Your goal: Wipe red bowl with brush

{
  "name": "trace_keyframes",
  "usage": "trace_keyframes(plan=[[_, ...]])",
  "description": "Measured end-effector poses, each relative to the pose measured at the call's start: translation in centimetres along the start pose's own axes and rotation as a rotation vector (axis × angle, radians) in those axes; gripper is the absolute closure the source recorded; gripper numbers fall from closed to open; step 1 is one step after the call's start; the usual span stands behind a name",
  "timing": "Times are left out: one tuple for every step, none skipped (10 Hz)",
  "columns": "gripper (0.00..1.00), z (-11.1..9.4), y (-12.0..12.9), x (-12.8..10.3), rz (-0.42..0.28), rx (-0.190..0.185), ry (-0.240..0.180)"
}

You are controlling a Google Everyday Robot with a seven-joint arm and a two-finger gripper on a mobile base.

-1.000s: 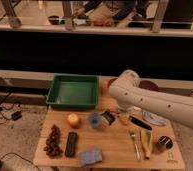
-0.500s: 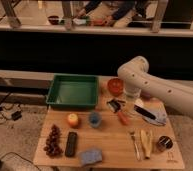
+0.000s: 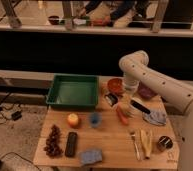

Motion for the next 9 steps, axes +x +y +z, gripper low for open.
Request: trace_keyframes(plan=[[1.0, 0.01, -0.08, 0.05, 0.0, 0.003, 0.002], [1.0, 0.01, -0.05, -0.12, -0.003, 0.003, 0.002], [1.0, -0.01, -0.03, -0.17, -0.004, 0.003, 0.002], [1.0, -0.01, -0.03, -0.14, -0.003, 0.002, 0.001], [1.0, 0.01, -0.02, -0.09, -0.002, 0.002, 0.001], [1.0, 0.0, -0.02, -0.1, -0.002, 0.002, 0.001], [1.0, 0.0, 0.0, -0.11, -0.002, 0.001, 0.001], [1.0, 0.01, 0.0, -0.09, -0.002, 0.001, 0.001], [1.0, 0.01, 0.0, -0.08, -0.002, 0.001, 0.001]])
